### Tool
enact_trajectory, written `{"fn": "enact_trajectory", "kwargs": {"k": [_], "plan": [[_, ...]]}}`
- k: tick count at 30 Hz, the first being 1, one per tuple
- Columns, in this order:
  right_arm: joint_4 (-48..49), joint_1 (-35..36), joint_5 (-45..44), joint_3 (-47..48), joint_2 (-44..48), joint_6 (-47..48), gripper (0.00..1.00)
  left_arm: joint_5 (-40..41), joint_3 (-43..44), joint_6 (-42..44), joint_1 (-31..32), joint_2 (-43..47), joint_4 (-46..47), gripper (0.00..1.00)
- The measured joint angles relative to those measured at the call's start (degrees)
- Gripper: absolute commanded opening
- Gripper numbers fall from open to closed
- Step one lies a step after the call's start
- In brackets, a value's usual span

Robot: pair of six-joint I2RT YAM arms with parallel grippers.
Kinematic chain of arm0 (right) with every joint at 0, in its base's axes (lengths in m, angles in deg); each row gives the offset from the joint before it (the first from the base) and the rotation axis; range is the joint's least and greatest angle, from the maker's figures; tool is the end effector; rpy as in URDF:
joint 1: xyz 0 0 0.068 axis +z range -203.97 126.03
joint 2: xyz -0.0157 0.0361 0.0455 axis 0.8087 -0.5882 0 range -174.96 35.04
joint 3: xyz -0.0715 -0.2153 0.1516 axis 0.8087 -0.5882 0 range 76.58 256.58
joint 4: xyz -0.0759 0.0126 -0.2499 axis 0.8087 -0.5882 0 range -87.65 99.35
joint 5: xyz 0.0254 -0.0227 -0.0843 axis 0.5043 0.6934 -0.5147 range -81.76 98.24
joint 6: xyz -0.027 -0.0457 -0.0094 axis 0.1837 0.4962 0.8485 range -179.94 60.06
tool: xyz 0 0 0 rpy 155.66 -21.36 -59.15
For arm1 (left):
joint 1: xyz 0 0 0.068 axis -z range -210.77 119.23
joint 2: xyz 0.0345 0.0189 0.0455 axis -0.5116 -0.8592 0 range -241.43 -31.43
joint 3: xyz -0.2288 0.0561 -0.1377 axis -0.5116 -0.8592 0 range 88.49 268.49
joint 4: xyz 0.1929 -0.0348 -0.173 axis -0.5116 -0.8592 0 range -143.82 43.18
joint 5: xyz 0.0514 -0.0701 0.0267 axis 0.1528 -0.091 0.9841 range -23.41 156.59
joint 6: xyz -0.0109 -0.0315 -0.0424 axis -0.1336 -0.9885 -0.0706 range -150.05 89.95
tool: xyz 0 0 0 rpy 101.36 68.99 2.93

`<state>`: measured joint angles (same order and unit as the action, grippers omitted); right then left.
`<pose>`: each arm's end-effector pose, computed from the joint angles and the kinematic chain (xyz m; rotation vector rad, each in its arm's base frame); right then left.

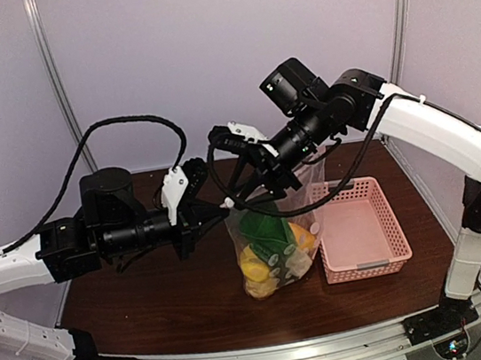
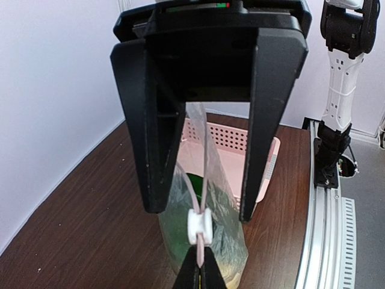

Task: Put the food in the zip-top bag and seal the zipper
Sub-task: Zip the zipper on the zipper food storage bag.

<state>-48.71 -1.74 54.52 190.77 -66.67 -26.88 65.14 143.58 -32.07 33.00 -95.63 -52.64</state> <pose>0.2055 0.3073 0.4132 -1.8373 1.4079 1.1159 0.1151 -0.2357 0.3434 0.9974 1.6320 -0.8183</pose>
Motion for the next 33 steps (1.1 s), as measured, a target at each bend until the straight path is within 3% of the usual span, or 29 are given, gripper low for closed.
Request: {"fn": "enact_trajectory", "kwargs": {"k": [19,27,33], "plan": [[1.07,0.94,0.00,0.00,0.00,-1.42,0.24,0.17,0.11,0.07,0.00,0.02,-0.17,0.00],[0.92,1.16,-1.14,-0.02,0.00,-0.42,0.01,0.83,0.11,0.04,0.04,0.04,-0.24,0.00],[0.94,1.18,-2.32,0.28,0.00,1.14,0.00,3.10,-0.52,-0.46,0.39,1.36,-0.26,0.00]]}}
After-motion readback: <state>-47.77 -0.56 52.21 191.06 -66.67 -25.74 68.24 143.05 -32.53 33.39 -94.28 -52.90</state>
